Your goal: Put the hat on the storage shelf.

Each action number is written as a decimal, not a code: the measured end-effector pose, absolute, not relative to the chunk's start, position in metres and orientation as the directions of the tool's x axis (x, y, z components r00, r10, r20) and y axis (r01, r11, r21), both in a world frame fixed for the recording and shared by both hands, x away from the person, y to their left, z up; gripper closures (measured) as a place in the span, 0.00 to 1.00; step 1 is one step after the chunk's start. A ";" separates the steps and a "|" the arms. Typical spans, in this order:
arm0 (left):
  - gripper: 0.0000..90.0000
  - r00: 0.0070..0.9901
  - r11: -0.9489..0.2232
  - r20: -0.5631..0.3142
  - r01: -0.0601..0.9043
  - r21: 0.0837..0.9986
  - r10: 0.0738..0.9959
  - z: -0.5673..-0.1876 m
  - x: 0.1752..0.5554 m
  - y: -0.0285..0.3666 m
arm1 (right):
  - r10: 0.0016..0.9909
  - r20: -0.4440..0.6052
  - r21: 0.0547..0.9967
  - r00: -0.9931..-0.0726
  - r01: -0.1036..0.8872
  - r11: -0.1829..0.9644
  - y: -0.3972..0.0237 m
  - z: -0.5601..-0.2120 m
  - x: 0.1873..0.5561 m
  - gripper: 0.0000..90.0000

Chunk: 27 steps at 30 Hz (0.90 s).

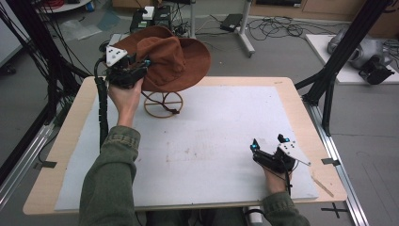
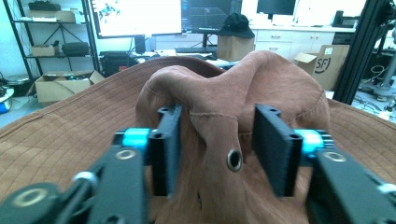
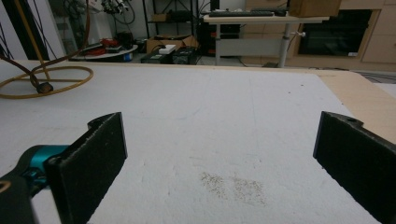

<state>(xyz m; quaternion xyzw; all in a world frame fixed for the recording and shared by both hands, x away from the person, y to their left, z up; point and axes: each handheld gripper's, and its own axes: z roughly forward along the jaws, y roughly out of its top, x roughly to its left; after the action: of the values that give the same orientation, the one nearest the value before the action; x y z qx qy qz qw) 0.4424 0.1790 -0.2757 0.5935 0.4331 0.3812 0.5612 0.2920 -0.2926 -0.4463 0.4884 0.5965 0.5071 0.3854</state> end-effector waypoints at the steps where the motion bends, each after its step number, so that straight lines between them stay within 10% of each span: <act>1: 0.54 0.334 0.006 -0.034 0.087 0.996 0.942 -0.276 0.442 0.179 | 0.973 0.034 0.981 -0.227 0.191 0.010 -0.293 -0.446 0.292 0.02; 10: 0.29 0.327 -0.009 -0.025 0.102 0.995 0.945 -0.273 0.433 0.181 | 0.972 0.036 0.981 -0.230 0.194 0.009 -0.293 -0.446 0.291 0.02; 27: 0.19 0.204 0.000 0.000 0.002 1.000 0.979 -0.276 0.316 0.232 | 0.974 0.046 0.984 -0.223 0.181 -0.005 -0.294 -0.444 0.292 0.02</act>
<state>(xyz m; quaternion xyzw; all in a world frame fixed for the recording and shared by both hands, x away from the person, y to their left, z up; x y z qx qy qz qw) 0.3164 0.2323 -0.2760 0.5494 0.4466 0.4454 0.5481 0.2923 -0.2943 -0.4436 0.4890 0.5901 0.5134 0.3862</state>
